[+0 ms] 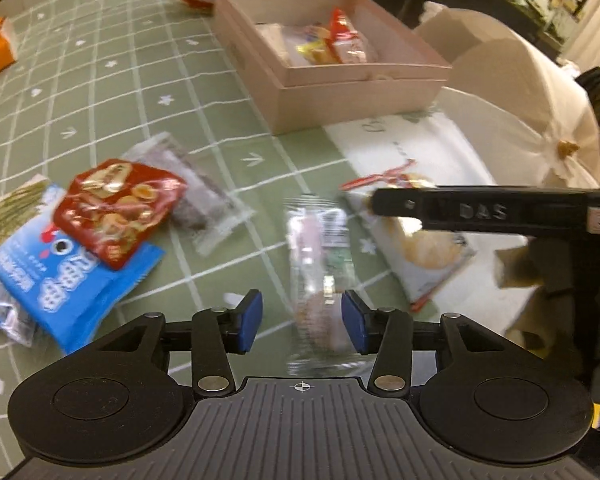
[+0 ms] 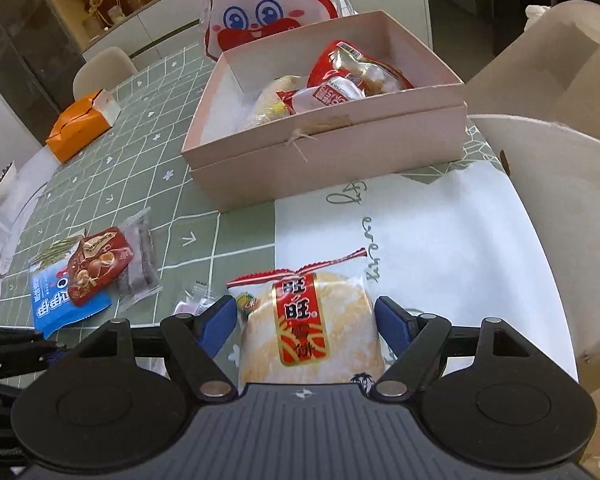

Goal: Organize snacks
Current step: 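Close left tool on the clear pink-striped packet while right holds the rice cracker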

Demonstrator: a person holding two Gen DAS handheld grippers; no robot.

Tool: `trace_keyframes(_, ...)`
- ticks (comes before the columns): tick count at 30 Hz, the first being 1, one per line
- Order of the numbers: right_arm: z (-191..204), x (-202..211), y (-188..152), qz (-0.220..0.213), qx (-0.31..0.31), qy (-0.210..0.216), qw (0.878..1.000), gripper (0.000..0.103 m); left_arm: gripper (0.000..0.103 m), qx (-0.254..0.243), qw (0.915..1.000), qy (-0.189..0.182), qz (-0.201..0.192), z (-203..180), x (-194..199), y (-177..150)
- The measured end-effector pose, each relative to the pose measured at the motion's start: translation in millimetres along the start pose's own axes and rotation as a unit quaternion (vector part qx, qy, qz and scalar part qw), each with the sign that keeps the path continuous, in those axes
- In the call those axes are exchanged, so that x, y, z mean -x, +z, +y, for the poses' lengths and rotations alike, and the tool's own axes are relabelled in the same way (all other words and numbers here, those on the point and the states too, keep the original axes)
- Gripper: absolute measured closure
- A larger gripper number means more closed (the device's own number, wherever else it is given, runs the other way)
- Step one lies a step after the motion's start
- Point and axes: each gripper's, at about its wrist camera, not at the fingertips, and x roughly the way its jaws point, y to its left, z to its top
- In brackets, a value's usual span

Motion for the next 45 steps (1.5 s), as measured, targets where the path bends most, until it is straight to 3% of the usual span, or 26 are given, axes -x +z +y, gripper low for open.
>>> trace_keyframes(4,-17.5,4.8,0.2,-0.008,-0.020,0.007,1.000,0.026,0.053,-0.037,0.9988,0.008,0.030,-24.5,-14.7,1.8)
trace_keyframes(7,-31.0,7.9,-0.7,-0.012,-0.036,0.023,0.999,0.026,0.052,-0.053,0.9979,0.030,0.023,-36.0,-15.4,0.0)
trace_keyframes(16,-30.0,8.4,-7.4,-0.025,-0.017,0.030,0.999,0.023,0.053,-0.021,0.9993,0.022,0.023,-27.6,-21.1,3.3)
trace_keyframes(22,-25.8,5.3,-7.7,-0.025,-0.013,0.033,0.999,0.012,0.060,0.018,0.9997,0.008,0.013,-14.2,-21.4,1.2)
trace_keyframes(27,-11.6,2.8,-11.2,-0.017,0.001,0.007,1.000,0.005,0.062,0.041,0.9991,0.003,0.007,-5.3,-14.3,-9.5)
trace_keyframes(37,16.3,-6.9,-20.0,-0.007,0.074,-0.059,0.995,0.005,0.062,0.046,0.9989,0.008,0.002,9.0,2.8,-34.8)
trace_keyframes(41,29.8,-11.6,-26.2,-0.009,0.102,-0.095,0.990,0.006,0.062,0.041,0.9992,0.003,0.000,10.9,4.9,-37.9)
trace_keyframes(43,30.8,-9.4,-27.5,-0.009,0.096,-0.098,0.991,0.013,0.062,0.038,0.9993,0.001,-0.001,11.0,5.3,-39.5)
trace_keyframes(44,31.4,-7.0,-27.9,-0.010,0.096,-0.098,0.991,0.024,0.062,0.038,0.9993,-0.002,-0.002,11.7,5.5,-39.9)
trace_keyframes(45,32.2,-3.7,-28.2,-0.009,0.097,-0.096,0.991,0.025,0.062,0.039,0.9992,-0.005,-0.003,12.7,5.9,-40.3)
